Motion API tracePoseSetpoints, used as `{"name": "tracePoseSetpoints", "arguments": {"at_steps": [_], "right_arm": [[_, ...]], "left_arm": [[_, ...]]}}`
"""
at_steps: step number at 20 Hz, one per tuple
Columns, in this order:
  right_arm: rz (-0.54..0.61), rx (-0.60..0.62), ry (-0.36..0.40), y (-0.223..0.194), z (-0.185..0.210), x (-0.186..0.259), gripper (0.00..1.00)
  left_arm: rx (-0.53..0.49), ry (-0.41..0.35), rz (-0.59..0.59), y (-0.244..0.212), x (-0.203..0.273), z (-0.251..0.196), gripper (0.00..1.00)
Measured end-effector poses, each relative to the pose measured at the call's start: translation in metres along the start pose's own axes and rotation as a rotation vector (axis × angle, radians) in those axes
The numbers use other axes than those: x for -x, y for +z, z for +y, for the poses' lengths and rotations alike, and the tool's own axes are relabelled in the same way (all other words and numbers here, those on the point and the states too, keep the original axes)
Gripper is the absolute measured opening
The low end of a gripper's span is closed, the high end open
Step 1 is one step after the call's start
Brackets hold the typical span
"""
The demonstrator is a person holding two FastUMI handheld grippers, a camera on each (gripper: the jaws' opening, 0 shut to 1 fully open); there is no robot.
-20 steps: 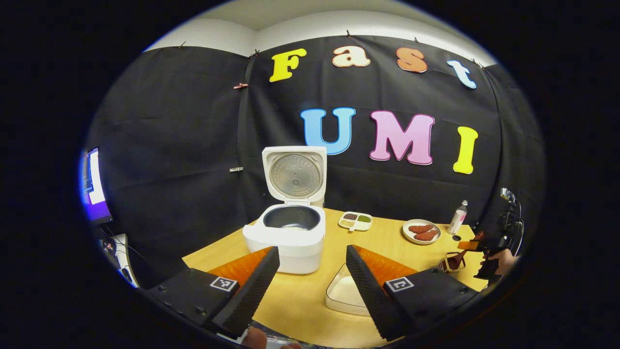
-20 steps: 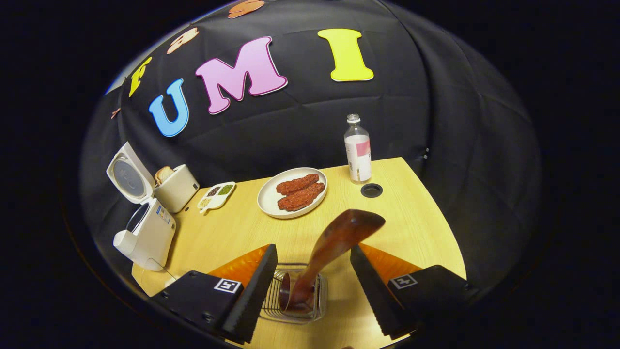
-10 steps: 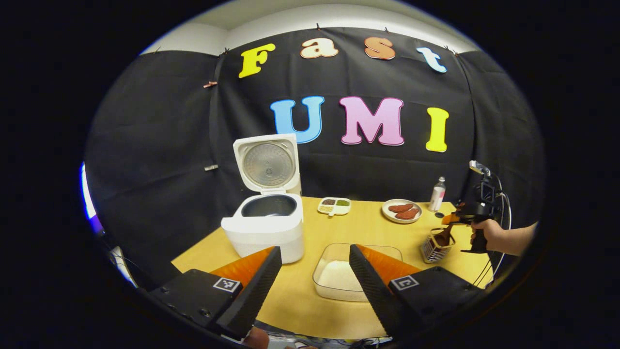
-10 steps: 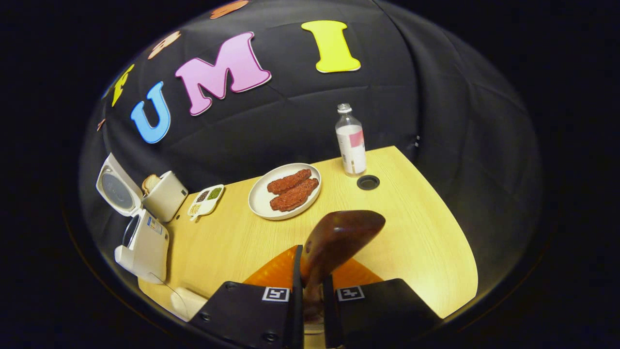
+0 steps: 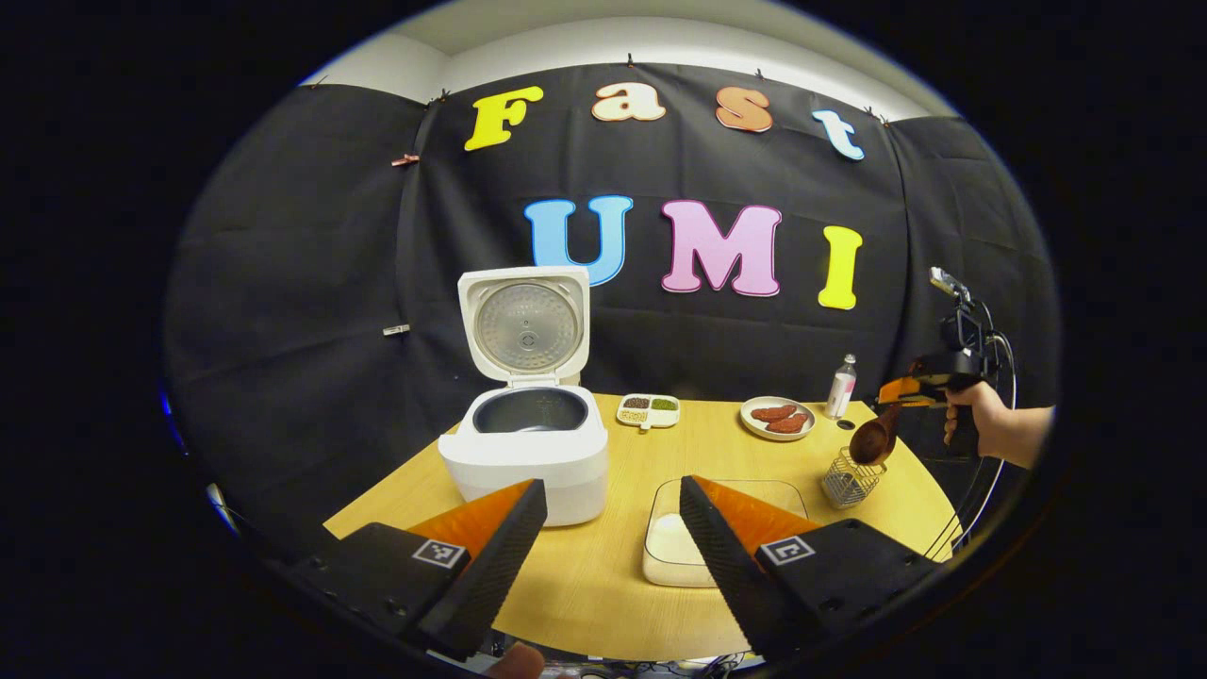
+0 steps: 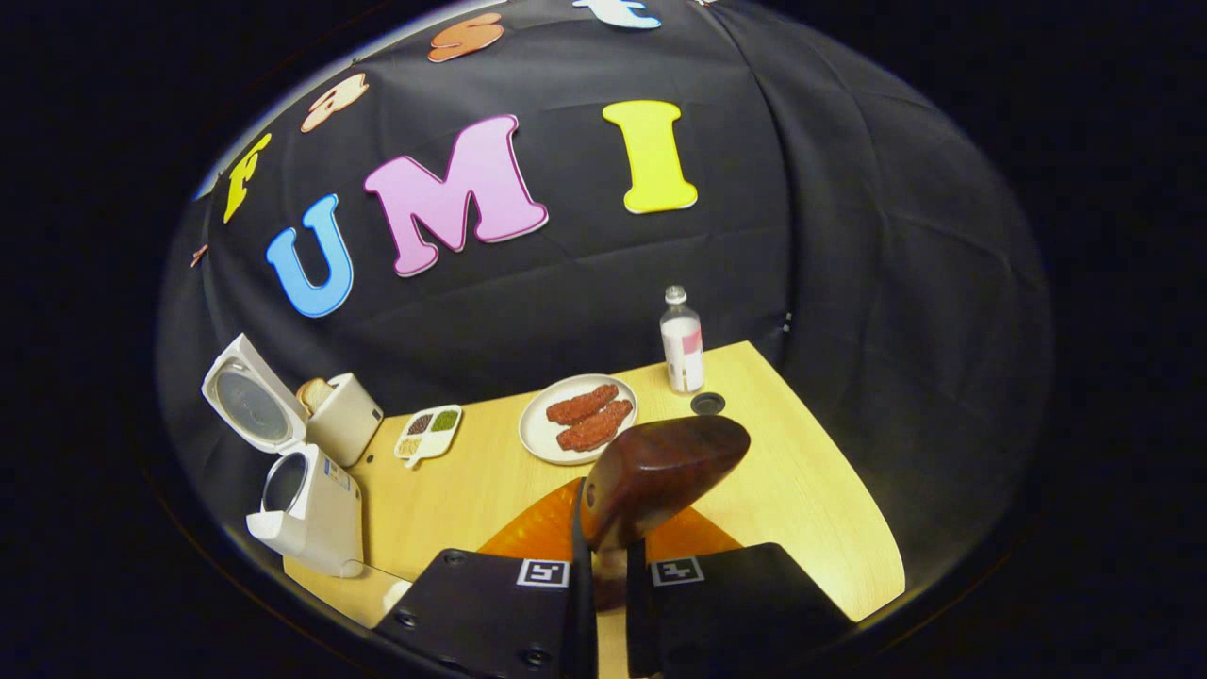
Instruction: Close the left gripper, press the button to open the rice cooker; take a wooden spoon from the chopstick holder with the right hand, scoop a spoonful of rice and pour it into the rice cooker, then put the wooden spoon back into the chopstick holder.
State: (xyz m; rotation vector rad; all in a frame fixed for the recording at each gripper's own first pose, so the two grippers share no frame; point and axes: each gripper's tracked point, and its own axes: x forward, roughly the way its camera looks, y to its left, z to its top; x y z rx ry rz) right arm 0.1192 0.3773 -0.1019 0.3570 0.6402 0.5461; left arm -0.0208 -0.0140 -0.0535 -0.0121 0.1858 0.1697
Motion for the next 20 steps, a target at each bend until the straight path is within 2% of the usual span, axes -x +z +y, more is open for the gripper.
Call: {"name": "tracePoseSetpoints", "arguments": {"at_steps": [4, 8, 13, 20], "right_arm": [[-0.041, -0.020, 0.031, 0.011, 0.047, 0.041, 0.16], [-0.050, -0.008, 0.077, -0.006, 0.096, 0.068, 0.16], [-0.009, -0.055, 0.122, -0.051, 0.147, 0.076, 0.17], [0.052, -0.028, 0.162, -0.126, 0.187, 0.059, 0.16]], "left_arm": [[0.089, -0.039, 0.010, -0.013, -0.014, 0.027, 0.98], [0.075, -0.075, 0.003, -0.018, -0.024, 0.048, 0.95], [0.033, -0.132, 0.009, -0.019, -0.032, 0.068, 0.95], [0.033, -0.166, 0.047, -0.034, -0.041, 0.092, 0.96]]}}
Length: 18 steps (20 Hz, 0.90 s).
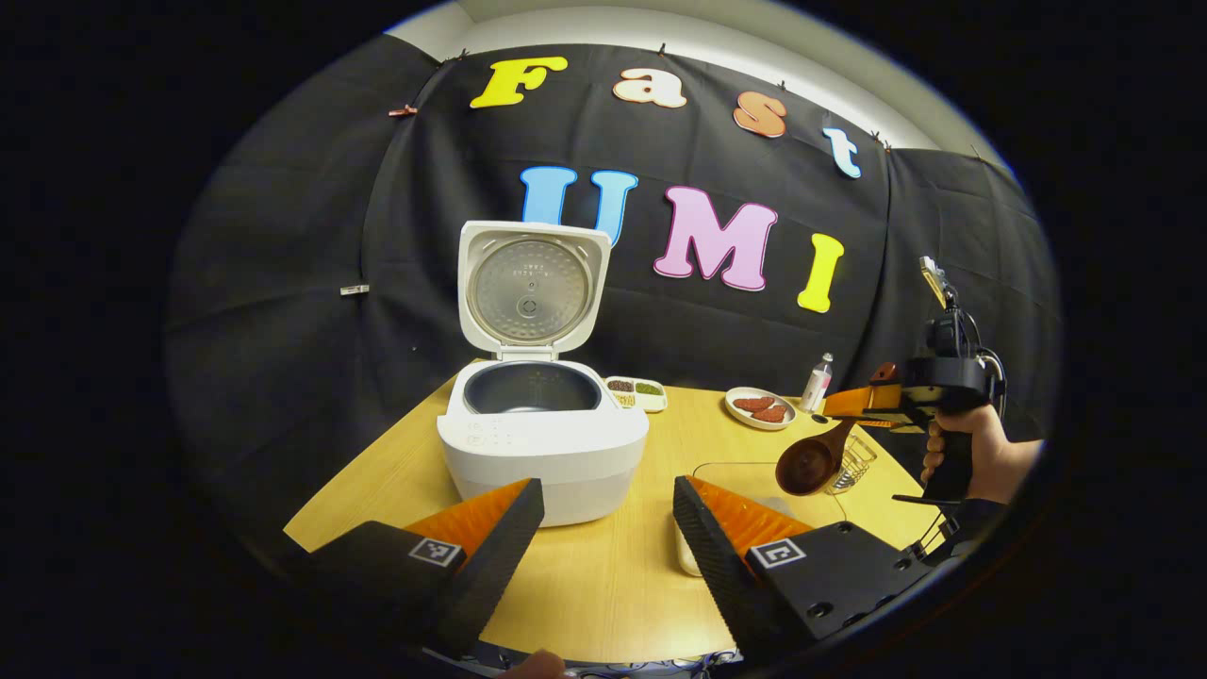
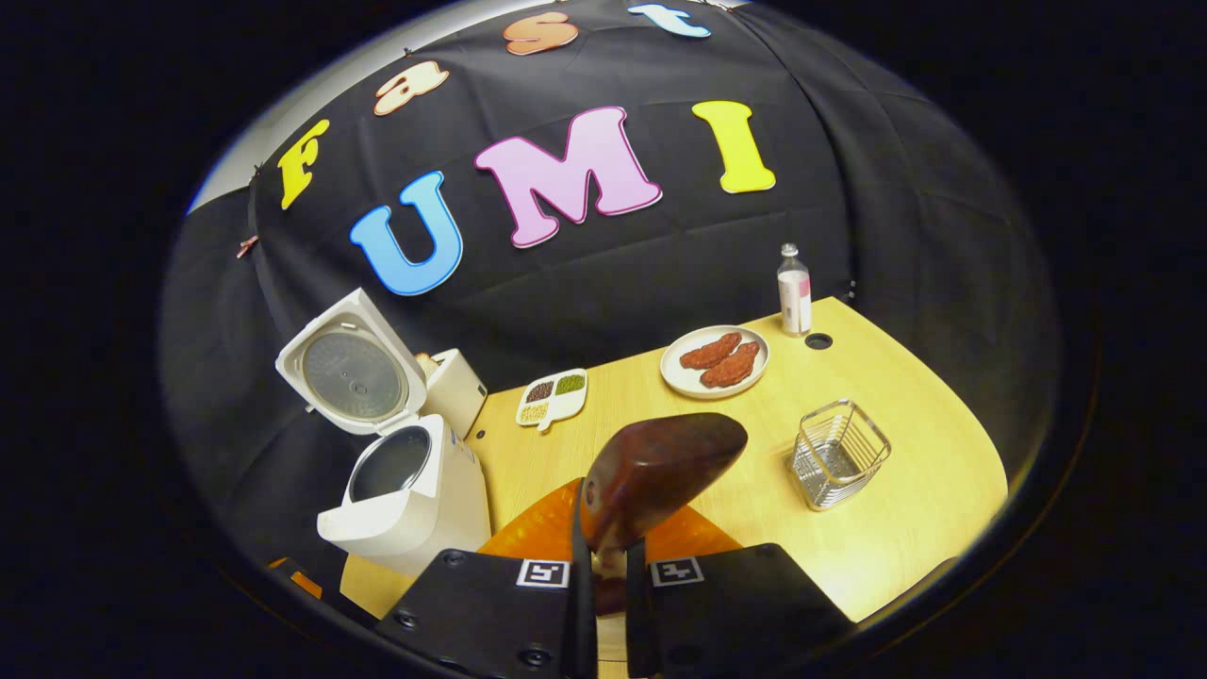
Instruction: Close the left gripper, press the button to open the rice cooker; take a wooden spoon from the chopstick holder with the right hand, scoop a spoonful of rice and pour it into the rice cooker, then put the wooden spoon back into the chopstick holder.
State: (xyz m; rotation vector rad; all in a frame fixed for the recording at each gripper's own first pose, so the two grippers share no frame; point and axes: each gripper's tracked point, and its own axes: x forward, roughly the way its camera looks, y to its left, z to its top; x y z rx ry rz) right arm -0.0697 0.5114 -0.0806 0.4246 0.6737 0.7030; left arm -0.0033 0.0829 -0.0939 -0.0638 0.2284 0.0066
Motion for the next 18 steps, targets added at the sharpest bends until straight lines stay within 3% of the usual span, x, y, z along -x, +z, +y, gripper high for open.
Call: {"name": "tracePoseSetpoints", "arguments": {"at_steps": [7, 10, 14, 18], "right_arm": [[-0.005, 0.122, -0.069, -0.059, -0.004, -0.029, 0.17], [0.036, 0.080, -0.059, -0.087, 0.012, -0.034, 0.17], [0.044, 0.052, -0.050, -0.102, 0.036, -0.035, 0.17], [0.109, -0.046, 0.007, -0.118, 0.065, -0.029, 0.17]], "left_arm": [[-0.023, -0.008, 0.056, -0.024, 0.000, 0.018, 0.95], [-0.024, -0.010, 0.074, -0.035, 0.000, 0.022, 0.95], [0.049, 0.004, 0.105, -0.050, 0.006, 0.031, 0.95], [0.066, 0.052, 0.108, -0.058, 0.012, 0.052, 0.96]]}}
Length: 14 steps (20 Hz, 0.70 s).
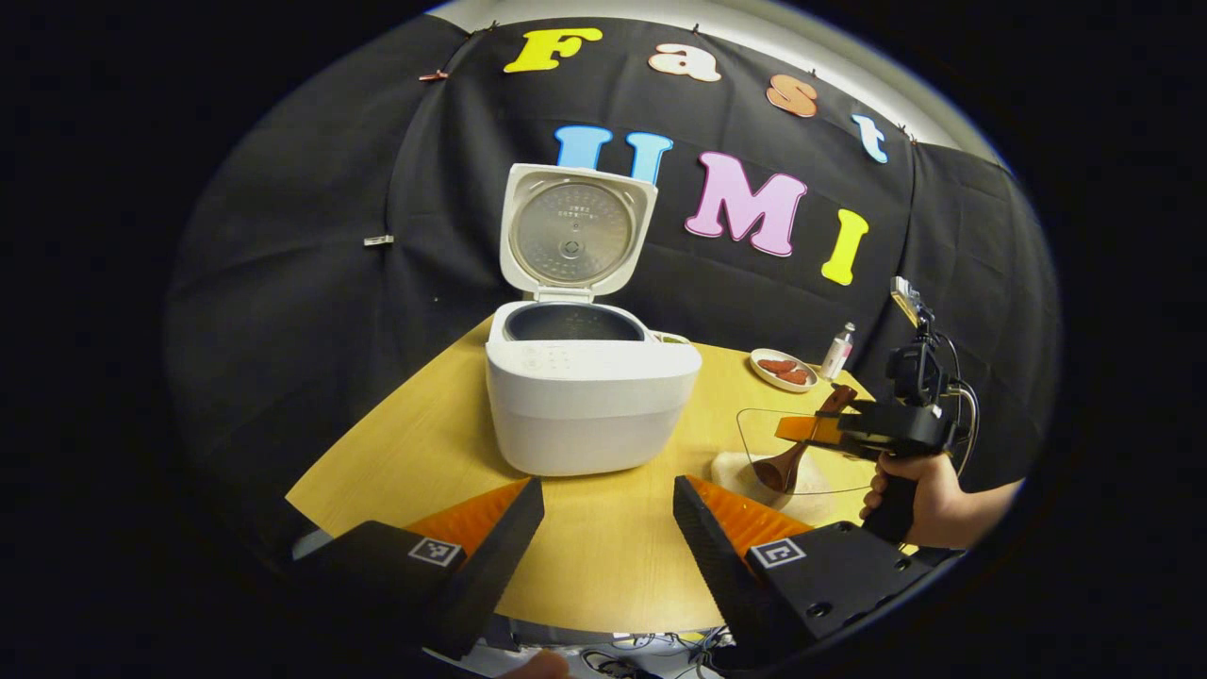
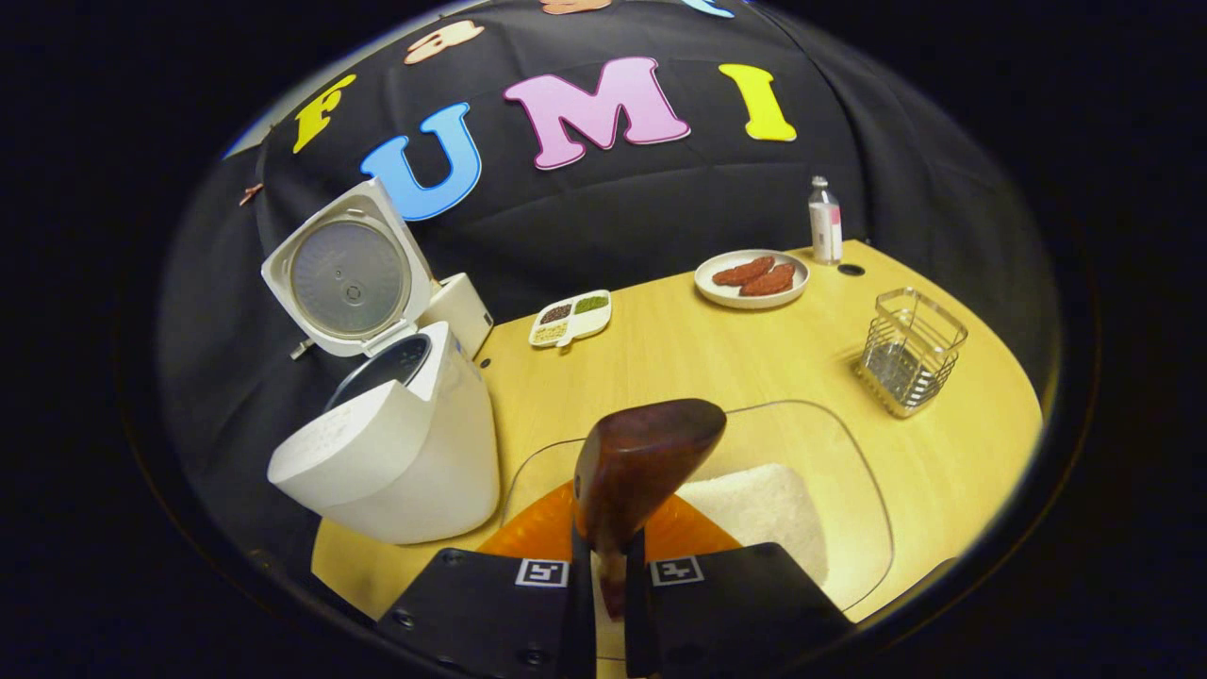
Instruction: Close the left gripper, press the button to open the rice cooker; take a wooden spoon from the chopstick holder with the right hand, scoop a spoonful of rice and pour it into the rice cooker, then put the wooden spoon back into the chopstick holder.
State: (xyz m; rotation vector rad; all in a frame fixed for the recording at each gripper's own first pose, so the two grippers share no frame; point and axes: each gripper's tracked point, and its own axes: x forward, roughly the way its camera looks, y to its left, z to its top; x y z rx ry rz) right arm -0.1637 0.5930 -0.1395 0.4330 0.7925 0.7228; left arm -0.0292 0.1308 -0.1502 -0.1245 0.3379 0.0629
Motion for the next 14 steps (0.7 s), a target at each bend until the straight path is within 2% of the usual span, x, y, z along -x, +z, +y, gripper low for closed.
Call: {"name": "tracePoseSetpoints", "arguments": {"at_steps": [3, 6, 14], "right_arm": [[0.044, -0.066, -0.008, -0.003, 0.002, -0.001, 0.16], [0.106, -0.195, -0.008, -0.010, -0.005, 0.004, 0.17], [0.150, -0.478, 0.003, -0.003, -0.029, 0.018, 0.17]], "left_arm": [[0.013, 0.018, 0.010, -0.007, 0.002, 0.010, 0.96], [0.008, 0.032, 0.000, -0.005, 0.005, 0.015, 0.96], [0.006, 0.015, -0.019, 0.003, 0.005, 0.002, 0.96]]}}
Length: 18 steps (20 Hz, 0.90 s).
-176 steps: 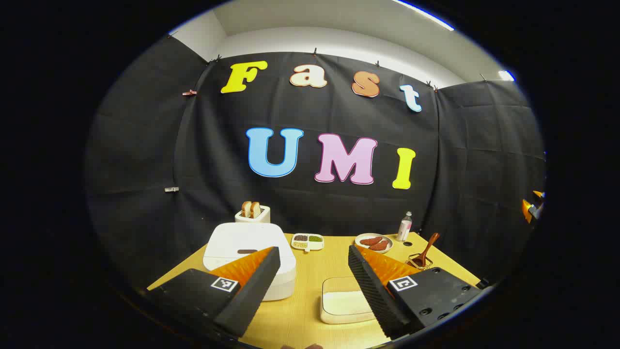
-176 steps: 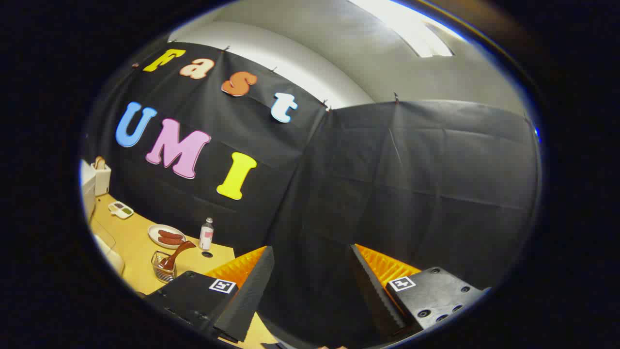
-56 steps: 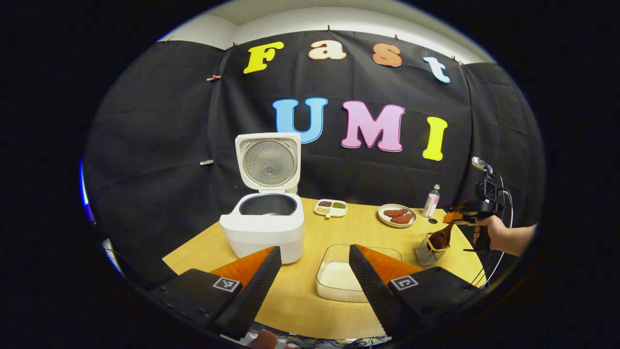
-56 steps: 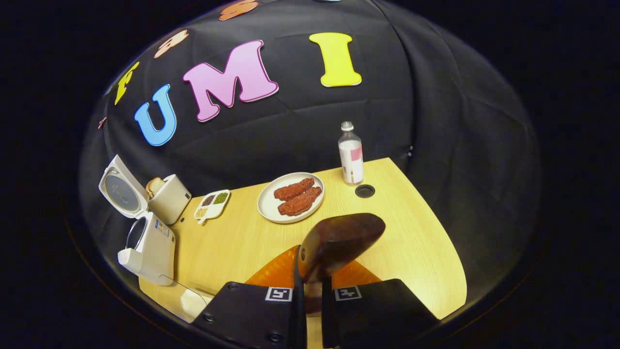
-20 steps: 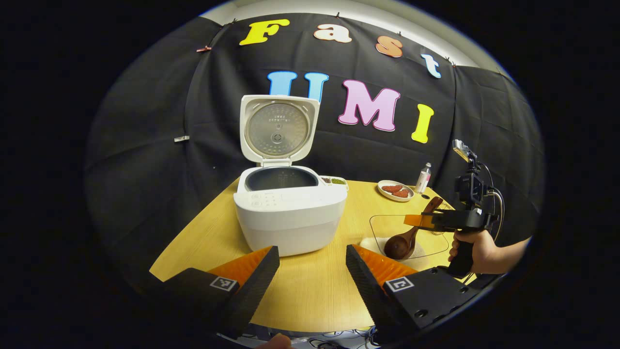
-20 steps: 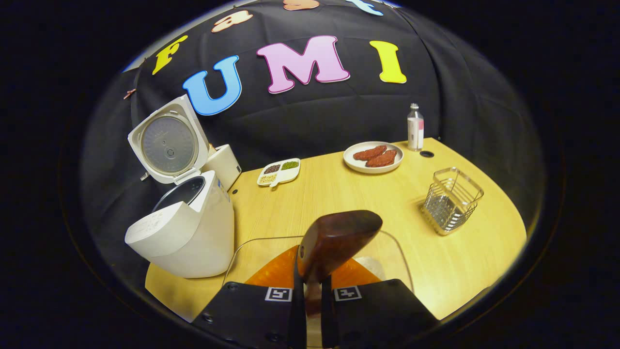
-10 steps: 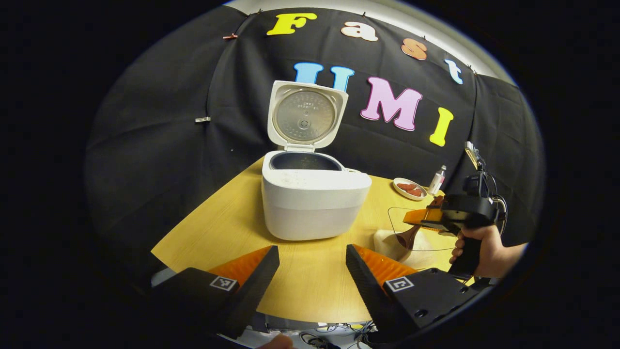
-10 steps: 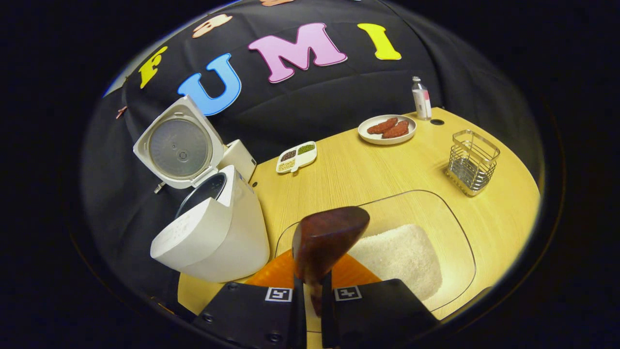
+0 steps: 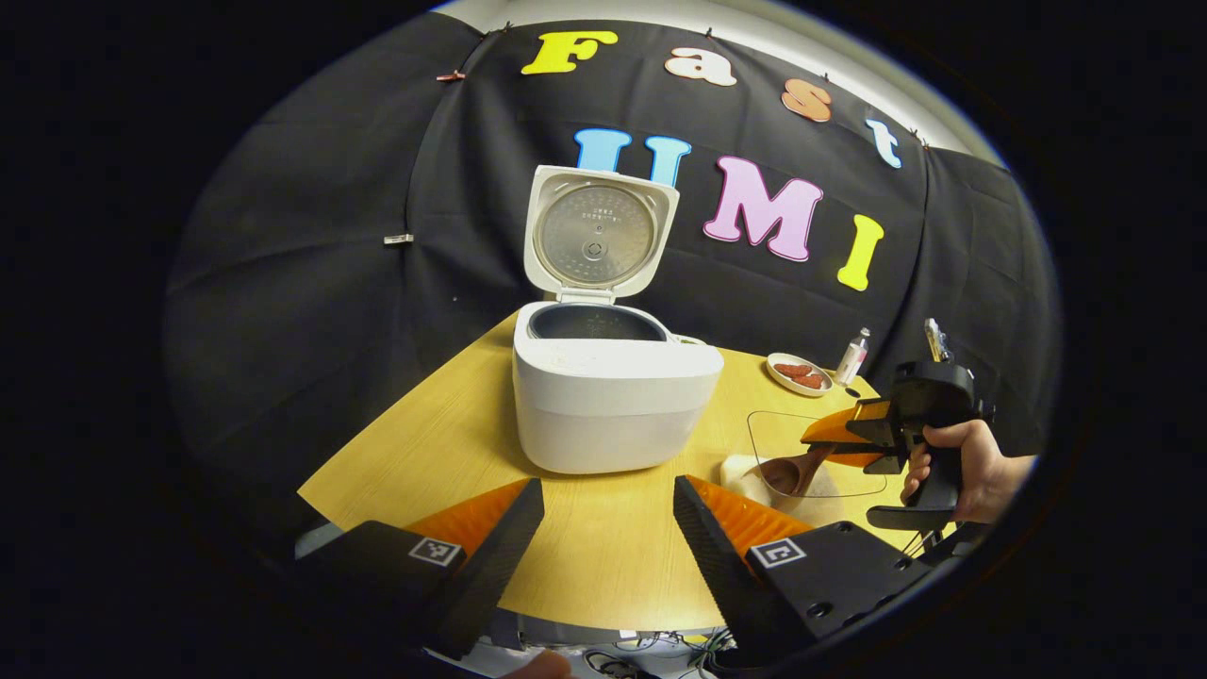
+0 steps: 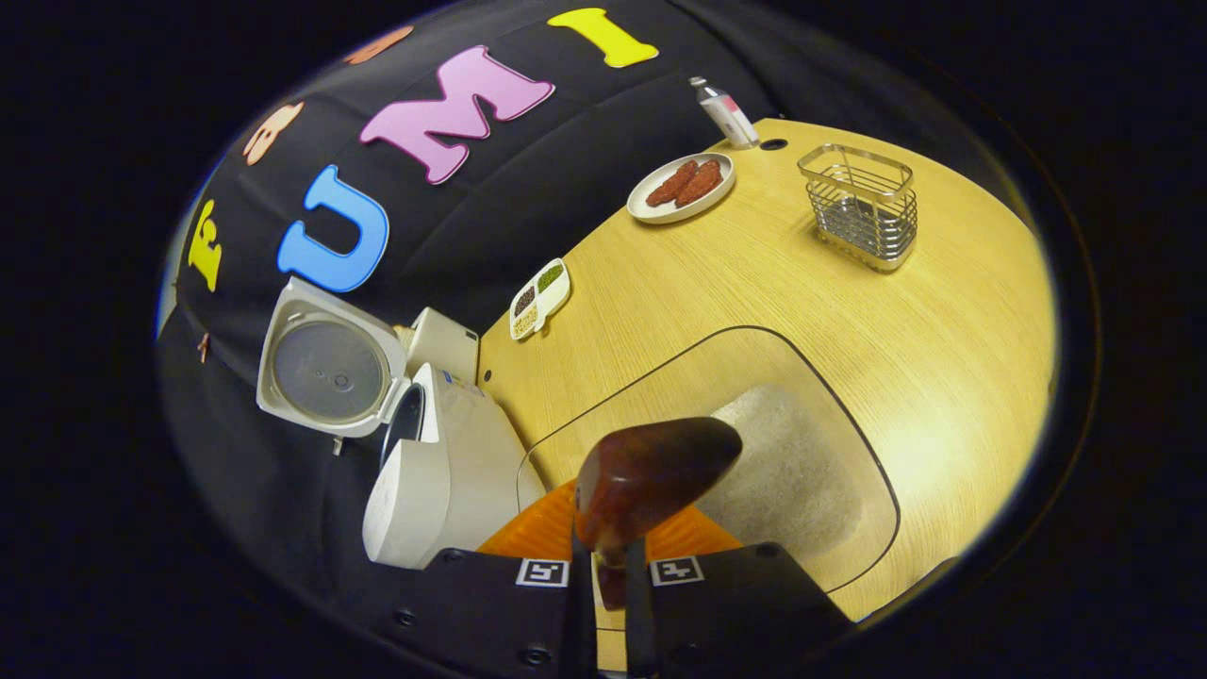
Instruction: Close the left gripper, press the button to open the rice cooker; take a wooden spoon from the chopstick holder with the right hand, scoop a spoonful of rice and pour it into the rice cooker, then put the wooden spoon back into the chopstick holder.
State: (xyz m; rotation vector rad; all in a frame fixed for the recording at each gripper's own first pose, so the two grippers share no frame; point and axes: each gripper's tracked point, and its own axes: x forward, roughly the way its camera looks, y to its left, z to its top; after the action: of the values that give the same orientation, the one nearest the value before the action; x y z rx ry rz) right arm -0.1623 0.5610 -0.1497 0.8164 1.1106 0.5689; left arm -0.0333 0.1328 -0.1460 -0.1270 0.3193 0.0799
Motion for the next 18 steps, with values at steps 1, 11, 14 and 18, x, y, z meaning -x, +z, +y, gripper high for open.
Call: {"name": "tracePoseSetpoints", "arguments": {"at_steps": [1, 11, 14, 18], "right_arm": [[0.001, -0.030, 0.003, 0.004, -0.002, 0.002, 0.17], [-0.054, -0.248, 0.042, 0.075, -0.016, 0.043, 0.17], [-0.073, -0.270, 0.068, 0.094, -0.004, 0.055, 0.17], [-0.081, -0.278, 0.130, 0.118, 0.028, 0.067, 0.17]], "left_arm": [[-0.005, -0.005, -0.004, 0.001, 0.001, -0.003, 0.95], [-0.010, -0.022, -0.031, 0.013, -0.001, -0.023, 0.96], [-0.003, -0.029, -0.039, 0.017, 0.000, -0.028, 0.95], [-0.023, -0.029, -0.063, 0.024, 0.004, -0.031, 0.95]]}}
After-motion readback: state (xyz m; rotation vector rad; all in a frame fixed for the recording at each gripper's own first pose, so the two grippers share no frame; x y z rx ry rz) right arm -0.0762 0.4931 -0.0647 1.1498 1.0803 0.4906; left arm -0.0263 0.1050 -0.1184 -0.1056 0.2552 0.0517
